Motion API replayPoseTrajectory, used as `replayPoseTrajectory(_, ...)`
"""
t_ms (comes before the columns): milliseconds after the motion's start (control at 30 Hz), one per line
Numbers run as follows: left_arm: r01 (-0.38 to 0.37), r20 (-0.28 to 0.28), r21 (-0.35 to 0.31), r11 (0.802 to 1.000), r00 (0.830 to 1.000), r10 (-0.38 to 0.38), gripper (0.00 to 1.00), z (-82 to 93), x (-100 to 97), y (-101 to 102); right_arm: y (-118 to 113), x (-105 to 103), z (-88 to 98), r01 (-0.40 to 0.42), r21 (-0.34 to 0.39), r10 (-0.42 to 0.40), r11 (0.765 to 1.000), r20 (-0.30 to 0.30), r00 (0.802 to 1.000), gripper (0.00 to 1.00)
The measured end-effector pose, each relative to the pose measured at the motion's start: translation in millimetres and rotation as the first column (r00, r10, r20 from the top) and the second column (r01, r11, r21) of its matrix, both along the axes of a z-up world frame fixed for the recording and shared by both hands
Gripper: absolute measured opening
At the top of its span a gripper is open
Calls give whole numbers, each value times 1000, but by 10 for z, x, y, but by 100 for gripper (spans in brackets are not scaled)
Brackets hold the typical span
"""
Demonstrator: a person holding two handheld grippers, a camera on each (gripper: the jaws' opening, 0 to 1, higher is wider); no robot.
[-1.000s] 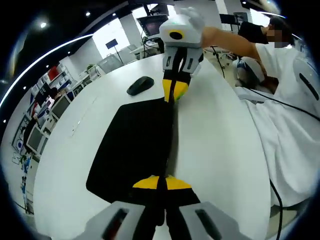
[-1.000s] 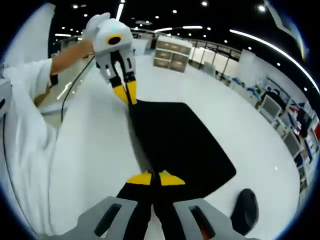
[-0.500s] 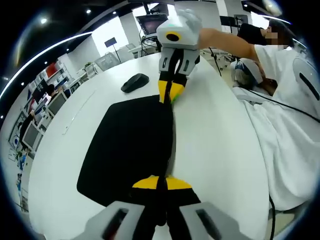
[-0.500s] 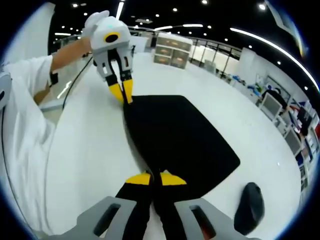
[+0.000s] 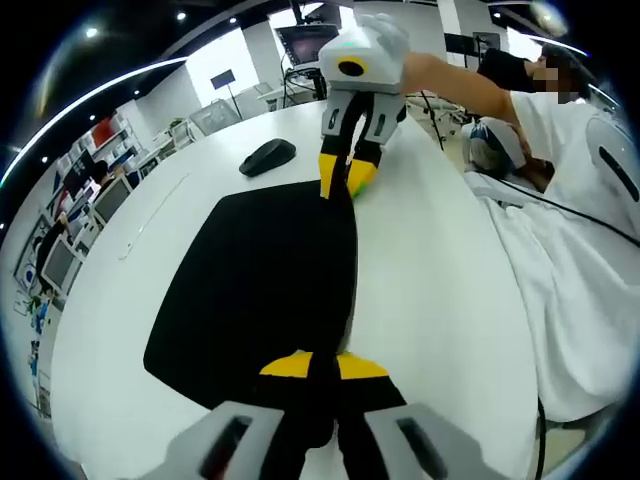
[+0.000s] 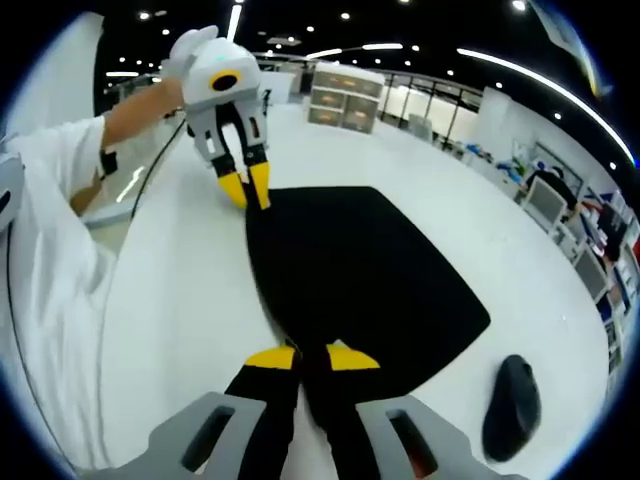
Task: Arrange the mouse and mouse pad neatly on the desk surface
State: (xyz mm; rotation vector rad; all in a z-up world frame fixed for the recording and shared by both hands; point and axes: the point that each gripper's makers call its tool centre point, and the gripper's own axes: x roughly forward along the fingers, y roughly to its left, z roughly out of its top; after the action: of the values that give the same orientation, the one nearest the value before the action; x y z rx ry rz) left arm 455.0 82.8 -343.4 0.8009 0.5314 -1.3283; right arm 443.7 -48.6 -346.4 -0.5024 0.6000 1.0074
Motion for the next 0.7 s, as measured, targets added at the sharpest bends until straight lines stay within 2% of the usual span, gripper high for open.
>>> replayPoseTrajectory(100, -1, -13, -11, 1000, 1000, 1, 12, 30, -23, 2, -36, -60, -40, 2, -4, -3, 1000, -38, 999, 21)
replayPoseTrajectory(167, -11, -6, -30, 999, 1000, 11, 19, 72, -19, 10, -86, -64, -31, -5, -9, 5, 1000, -42, 999, 33)
replayPoseTrajectory(233, -19, -17, -66, 998, 1000, 18, 24, 140, -16, -4, -19, -92, 39, -12, 45, 14, 999, -33, 999, 41)
replayPoseTrajectory(333, -19, -42, -139, 990, 999, 14, 32, 298, -67, -35, 91, -128, 218, -17, 140, 19, 990, -15, 1000, 45)
replayPoseTrajectory(400, -23, -60, -209, 978, 998, 11, 37, 410, -152, -85, 142, -151, 365, -26, 187, 24, 982, 10, 1000, 49)
replayPoseTrajectory(433, -24, -60, -224, 974, 998, 11, 39, 437, -157, -91, 150, -151, 427, -26, 202, 22, 979, 20, 1000, 50)
replayPoseTrajectory(467, -27, -62, -270, 962, 998, 11, 41, 527, -169, -101, 159, -150, 489, -25, 217, 19, 976, 31, 999, 50)
replayPoseTrajectory(533, -19, -50, -333, 943, 999, 3, 44, 684, -165, -81, 166, -157, 632, -24, 238, 10, 971, 58, 998, 50)
replayPoseTrajectory(700, -43, -44, -440, 897, 999, 27, 60, 970, -78, -33, 154, -136, 921, -7, 293, -24, 956, 102, 995, 50)
